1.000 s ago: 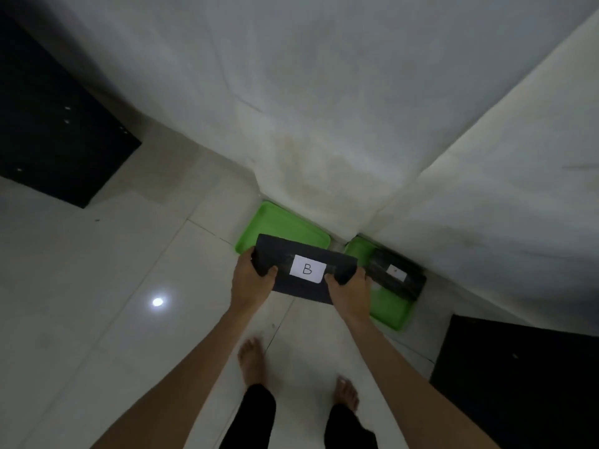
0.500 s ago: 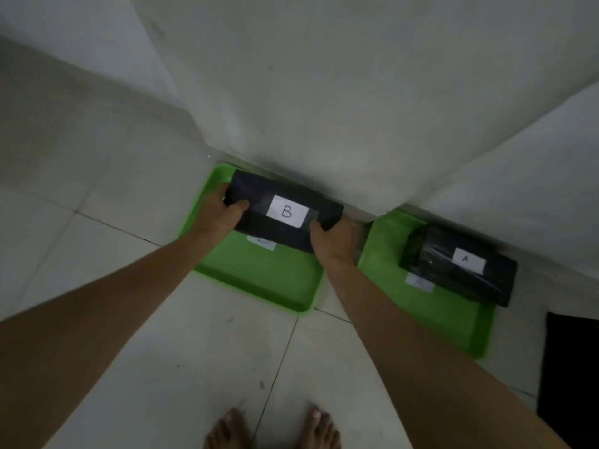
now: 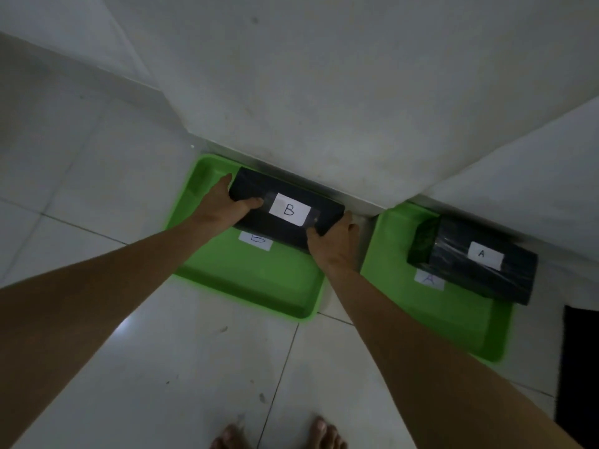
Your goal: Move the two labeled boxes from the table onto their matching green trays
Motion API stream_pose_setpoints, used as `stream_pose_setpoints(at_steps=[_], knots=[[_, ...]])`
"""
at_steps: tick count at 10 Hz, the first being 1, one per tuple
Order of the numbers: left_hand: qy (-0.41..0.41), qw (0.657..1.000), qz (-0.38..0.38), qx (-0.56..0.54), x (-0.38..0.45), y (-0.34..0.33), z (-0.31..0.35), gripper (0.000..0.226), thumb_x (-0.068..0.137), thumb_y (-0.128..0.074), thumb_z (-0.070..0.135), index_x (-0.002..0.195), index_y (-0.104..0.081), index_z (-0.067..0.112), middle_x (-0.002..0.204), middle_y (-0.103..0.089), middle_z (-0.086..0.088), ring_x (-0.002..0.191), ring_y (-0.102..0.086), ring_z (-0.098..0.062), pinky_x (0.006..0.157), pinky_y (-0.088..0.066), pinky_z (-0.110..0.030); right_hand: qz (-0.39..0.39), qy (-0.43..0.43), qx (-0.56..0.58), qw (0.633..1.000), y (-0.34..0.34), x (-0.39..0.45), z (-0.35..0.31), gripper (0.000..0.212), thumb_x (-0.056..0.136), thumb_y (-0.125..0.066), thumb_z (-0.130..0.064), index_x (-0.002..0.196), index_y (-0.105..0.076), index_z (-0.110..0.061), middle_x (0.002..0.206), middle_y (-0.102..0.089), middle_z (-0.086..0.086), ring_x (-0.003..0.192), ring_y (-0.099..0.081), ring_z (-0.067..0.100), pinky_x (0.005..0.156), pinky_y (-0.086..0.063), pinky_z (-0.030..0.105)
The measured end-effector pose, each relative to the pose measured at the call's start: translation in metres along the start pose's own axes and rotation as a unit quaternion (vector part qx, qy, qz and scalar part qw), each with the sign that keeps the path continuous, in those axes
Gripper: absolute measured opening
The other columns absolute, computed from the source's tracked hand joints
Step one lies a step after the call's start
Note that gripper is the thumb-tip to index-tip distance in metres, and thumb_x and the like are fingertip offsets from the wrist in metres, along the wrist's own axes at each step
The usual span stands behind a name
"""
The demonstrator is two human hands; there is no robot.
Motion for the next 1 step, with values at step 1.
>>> stream_pose_setpoints(at_steps=[1], knots=[[-0.040,0.997,0.045,0.052,-0.0056,0.0026,0.0176,0.086,0.082,-0.077,0.028,0.150,-0.029,0.006,0.147,-0.047,-0.018,0.131,-0.048,-0.035,0.101,-0.037,-0.035,0.007,0.022,-0.058,0.998,0.0121,0.0114,-0.0079,0.068,0.088,-0.067,-0.032,0.144,-0.035,-0.008,0.138,-0.044,0.020,0.129,-0.044,0.037,0.104,-0.043,0.044]])
Point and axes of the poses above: each hand's wrist, its own x-axis towards the middle knuckle, its own y-axis out of the back of the hand, z = x × y, the point moved 10 cm from there along x, towards the middle knuckle
